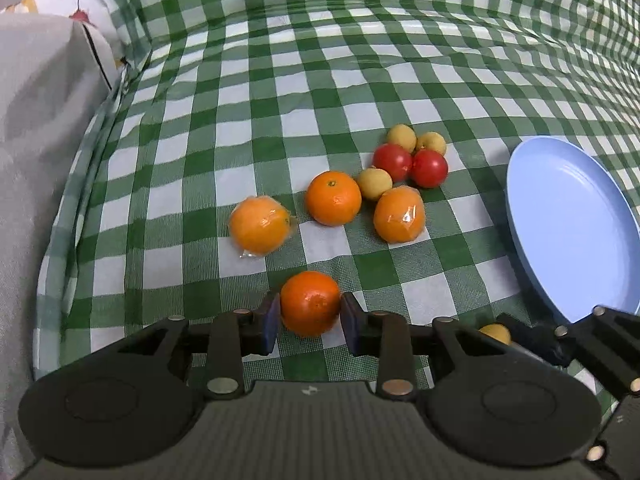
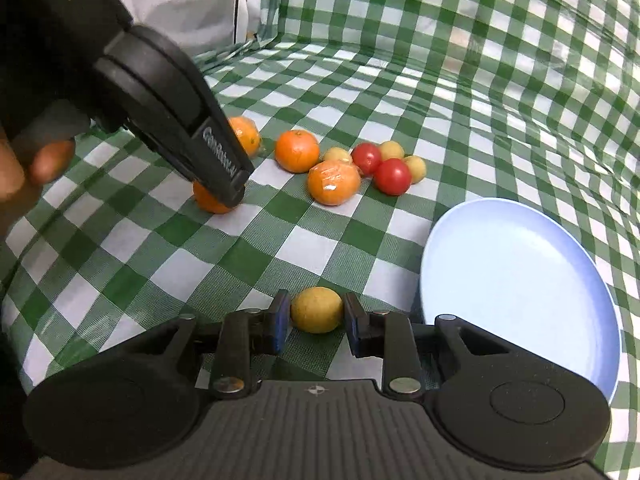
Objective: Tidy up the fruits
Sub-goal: 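Carry the orange in the left gripper over the plate while the right carries the yellow fruit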
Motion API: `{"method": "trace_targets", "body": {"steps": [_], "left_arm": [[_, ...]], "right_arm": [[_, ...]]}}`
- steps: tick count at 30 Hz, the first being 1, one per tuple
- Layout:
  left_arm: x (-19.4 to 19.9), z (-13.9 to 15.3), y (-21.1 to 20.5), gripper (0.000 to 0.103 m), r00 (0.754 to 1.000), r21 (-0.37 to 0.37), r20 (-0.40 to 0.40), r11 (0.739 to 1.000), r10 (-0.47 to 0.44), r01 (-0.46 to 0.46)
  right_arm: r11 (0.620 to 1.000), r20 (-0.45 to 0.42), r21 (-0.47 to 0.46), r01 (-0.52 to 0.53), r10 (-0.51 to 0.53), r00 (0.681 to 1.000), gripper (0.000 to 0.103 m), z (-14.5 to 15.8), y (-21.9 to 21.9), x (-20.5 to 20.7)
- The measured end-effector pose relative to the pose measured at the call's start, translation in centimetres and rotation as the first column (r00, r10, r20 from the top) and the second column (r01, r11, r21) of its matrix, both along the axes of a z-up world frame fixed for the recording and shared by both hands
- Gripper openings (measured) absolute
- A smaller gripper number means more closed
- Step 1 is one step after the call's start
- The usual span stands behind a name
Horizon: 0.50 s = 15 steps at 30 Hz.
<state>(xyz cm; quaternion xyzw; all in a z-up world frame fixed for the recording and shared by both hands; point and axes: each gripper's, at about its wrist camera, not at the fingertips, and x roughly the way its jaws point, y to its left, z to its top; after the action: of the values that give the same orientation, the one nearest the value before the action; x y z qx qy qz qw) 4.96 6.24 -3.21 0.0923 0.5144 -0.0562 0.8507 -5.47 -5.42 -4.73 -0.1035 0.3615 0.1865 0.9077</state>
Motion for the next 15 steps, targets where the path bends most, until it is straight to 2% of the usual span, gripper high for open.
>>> {"method": "trace_targets", "body": {"steps": [8, 11, 15], "left_arm": [[-0.8, 1.9, -0.2, 0.035, 0.998, 0.030, 0.056, 1.000, 0.005, -0.007], [-1.2, 2.6, -0.6, 0.036, 0.997, 0.043, 0.073, 0.999, 0.010, -0.013], [-1.7, 3.5, -1.3, 0.036, 0.995, 0.060, 0.100, 0.998, 0.005, -0.011]], "right_arm": [[0.996, 0.070, 0.059, 0.061, -0.065, 0.995, 0.030, 3.3, -2.9, -0.9], [0.993, 0.099, 0.086, 0.083, -0.091, 0.991, 0.030, 5.6, -4.8, -1.0], [0.993, 0.184, 0.061, 0.101, -0.110, 0.977, 0.030, 9.0, -8.0, -0.8]]}}
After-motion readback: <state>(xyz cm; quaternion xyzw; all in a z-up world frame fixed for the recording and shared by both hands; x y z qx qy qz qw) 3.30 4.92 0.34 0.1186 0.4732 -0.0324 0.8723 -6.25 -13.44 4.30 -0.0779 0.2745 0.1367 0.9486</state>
